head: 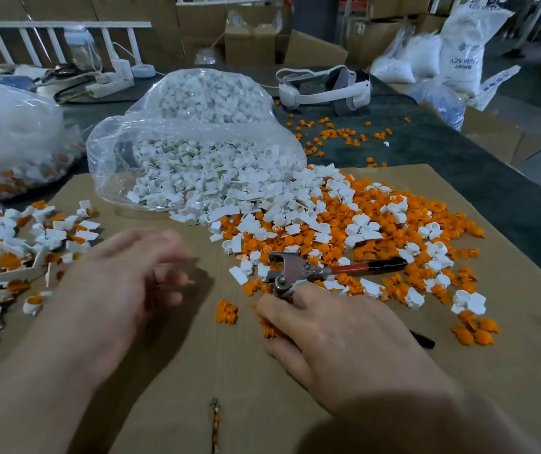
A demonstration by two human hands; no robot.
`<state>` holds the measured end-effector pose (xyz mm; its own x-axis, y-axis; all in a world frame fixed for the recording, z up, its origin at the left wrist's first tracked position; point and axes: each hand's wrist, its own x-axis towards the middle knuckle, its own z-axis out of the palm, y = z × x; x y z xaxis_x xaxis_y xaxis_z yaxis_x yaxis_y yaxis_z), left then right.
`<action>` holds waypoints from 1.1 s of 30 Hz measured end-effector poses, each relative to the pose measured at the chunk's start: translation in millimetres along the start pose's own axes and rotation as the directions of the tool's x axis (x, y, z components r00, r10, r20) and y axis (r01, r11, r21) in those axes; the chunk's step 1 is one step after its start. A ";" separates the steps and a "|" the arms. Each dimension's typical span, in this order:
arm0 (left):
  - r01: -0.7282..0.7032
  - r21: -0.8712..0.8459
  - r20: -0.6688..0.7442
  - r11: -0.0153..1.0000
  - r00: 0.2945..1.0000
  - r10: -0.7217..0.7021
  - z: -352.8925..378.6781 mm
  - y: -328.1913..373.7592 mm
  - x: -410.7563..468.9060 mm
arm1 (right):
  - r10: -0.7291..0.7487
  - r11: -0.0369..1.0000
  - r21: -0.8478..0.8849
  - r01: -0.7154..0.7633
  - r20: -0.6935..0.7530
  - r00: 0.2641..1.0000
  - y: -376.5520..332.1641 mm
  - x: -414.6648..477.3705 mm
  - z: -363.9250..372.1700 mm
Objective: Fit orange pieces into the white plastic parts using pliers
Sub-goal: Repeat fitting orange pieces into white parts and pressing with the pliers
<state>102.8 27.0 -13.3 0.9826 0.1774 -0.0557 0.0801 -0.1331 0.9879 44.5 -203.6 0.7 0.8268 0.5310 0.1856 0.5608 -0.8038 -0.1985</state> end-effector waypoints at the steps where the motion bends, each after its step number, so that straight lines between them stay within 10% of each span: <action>1: -0.112 0.296 0.001 0.949 0.993 0.117 -0.3 0.5 -3.6 | -0.006 1.000 -0.012 0.006 0.010 1.000 0.0 1.1 1.2; 4: -0.321 0.725 0.207 0.610 0.945 0.252 9.9 0.0 -17.4 | -0.018 0.999 -0.031 0.019 0.039 0.999 -2.0 5.8 2.5; 13: -0.385 0.851 0.286 0.357 0.910 0.301 43.5 -0.5 -7.8 | 0.040 0.994 -0.102 -0.037 0.029 0.999 -7.7 13.1 4.9; 33: -0.478 0.696 0.342 0.535 0.877 0.338 46.0 -2.3 -14.8 | 0.092 0.989 -0.122 -0.078 0.116 0.989 -6.4 8.0 -2.6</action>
<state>95.8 -20.2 -21.5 0.9461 -0.2231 0.2350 -0.3098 -0.8351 0.4545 47.4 -194.9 5.9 0.8744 0.4822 0.0534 0.4851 -0.8695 -0.0930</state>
